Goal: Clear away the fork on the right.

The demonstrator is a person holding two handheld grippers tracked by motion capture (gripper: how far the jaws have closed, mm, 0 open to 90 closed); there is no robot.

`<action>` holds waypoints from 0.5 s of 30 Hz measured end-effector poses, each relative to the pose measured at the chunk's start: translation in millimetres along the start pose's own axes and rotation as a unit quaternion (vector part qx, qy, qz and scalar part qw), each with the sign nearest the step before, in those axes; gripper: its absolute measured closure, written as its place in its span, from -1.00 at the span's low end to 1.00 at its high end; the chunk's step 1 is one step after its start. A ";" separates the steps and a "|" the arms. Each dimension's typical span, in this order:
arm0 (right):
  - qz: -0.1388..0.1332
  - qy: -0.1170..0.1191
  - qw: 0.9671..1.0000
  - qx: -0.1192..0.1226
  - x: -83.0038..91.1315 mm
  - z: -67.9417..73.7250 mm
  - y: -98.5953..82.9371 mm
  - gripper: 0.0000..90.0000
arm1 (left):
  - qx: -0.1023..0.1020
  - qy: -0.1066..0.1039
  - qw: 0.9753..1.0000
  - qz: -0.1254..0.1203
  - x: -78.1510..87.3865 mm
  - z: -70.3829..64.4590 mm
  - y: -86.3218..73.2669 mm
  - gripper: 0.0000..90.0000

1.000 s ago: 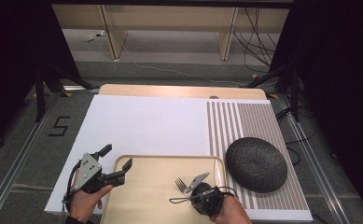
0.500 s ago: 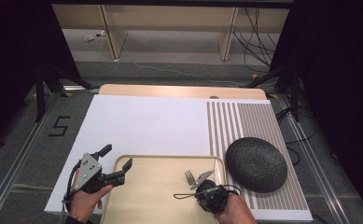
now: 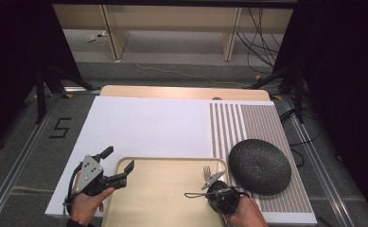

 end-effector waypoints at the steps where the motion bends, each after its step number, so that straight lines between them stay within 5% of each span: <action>1: 0.000 0.000 1.000 0.000 0.4 -0.8 -0.6 1.00 | 0.000 0.000 1.000 0.000 0.0 0.1 0.0 -0.64; 15: 0.000 -0.001 1.000 -0.009 3.1 -4.8 -5.0 1.00 | 0.001 0.000 1.000 0.000 0.2 0.0 0.2 -0.64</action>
Point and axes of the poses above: each handheld gripper's, and its own axes: x roughly backward along the jaws, y roughly out of its top, z roughly to its left, the point moved 10 cm from there along -x, roughly forward along the jaws, and after that the axes turned 12 degrees about y, right-handed, at the moved point
